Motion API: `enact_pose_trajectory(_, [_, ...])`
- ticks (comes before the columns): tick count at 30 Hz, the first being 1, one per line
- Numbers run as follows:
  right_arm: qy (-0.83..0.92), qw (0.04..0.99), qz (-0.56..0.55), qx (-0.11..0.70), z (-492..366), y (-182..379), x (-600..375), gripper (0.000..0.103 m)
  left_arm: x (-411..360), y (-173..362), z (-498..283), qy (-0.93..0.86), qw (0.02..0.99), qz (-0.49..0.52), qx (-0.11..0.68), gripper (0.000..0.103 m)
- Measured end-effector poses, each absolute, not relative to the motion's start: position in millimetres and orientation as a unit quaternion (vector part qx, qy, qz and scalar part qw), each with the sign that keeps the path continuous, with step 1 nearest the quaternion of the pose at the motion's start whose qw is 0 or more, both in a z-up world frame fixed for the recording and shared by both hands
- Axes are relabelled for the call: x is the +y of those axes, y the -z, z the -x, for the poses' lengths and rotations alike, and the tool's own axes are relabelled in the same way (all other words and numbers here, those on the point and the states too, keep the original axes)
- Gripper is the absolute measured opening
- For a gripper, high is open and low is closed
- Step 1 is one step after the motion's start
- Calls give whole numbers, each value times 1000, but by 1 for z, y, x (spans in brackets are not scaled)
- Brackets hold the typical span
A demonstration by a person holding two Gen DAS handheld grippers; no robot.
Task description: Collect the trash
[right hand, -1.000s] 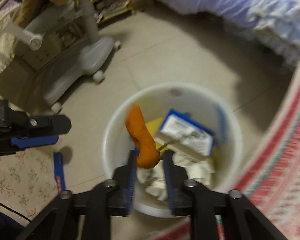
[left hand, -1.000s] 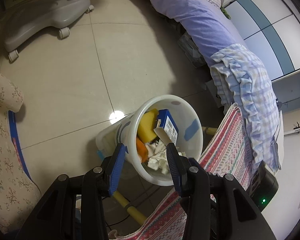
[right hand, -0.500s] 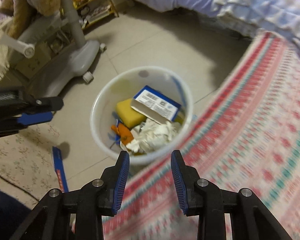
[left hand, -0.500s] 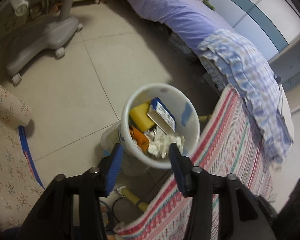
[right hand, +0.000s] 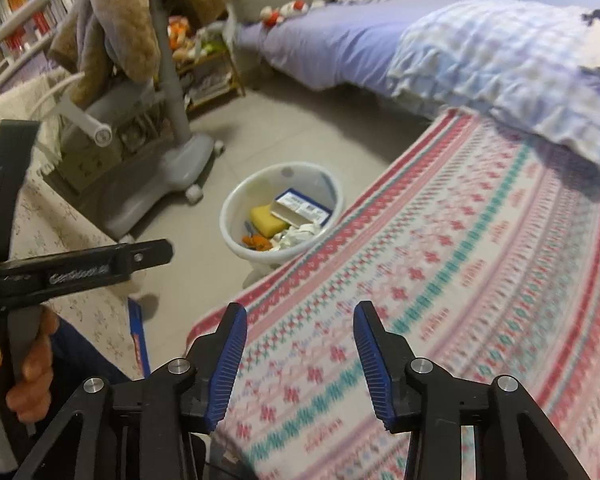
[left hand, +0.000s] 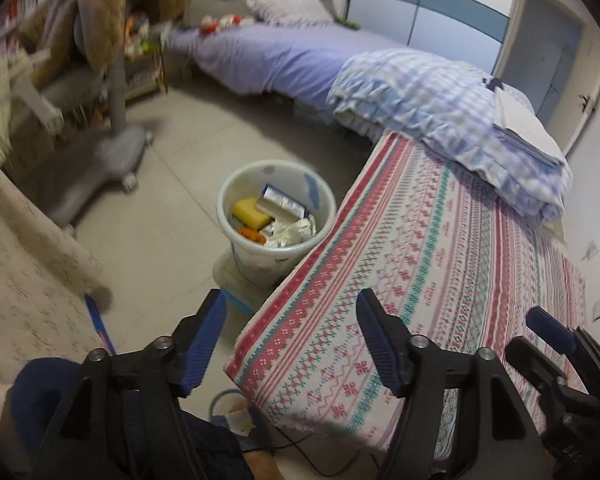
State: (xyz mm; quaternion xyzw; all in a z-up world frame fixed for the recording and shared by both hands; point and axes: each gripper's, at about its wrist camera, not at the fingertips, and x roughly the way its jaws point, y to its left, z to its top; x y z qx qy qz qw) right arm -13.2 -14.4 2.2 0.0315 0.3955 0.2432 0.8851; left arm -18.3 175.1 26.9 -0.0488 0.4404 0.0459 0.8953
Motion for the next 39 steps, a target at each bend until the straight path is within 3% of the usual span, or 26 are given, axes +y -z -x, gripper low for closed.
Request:
enact_pose_trajectory(3, [-233, 899, -32, 369, 32, -4, -31, 61, 151, -39, 36, -58, 906, 14, 420, 81])
enact_pose_trajectory(9, [-228, 907, -12, 355, 42, 10, -46, 65, 123, -46, 52, -79, 909, -24, 408, 81])
enact_pose_trajectory(16, [-221, 915, -25, 335, 49, 7, -64, 79, 113, -48, 58, -95, 909, -35, 404, 81])
enact_pose_trajectory(25, [-224, 920, -29, 319, 55, -1, -67, 90, 101, -45, 59, -94, 903, -48, 416, 81])
enact_pose_trajectory(39, [-221, 922, -37, 315, 56, -2, -71, 93, 99, -41, 60, -85, 902, -49, 421, 81])
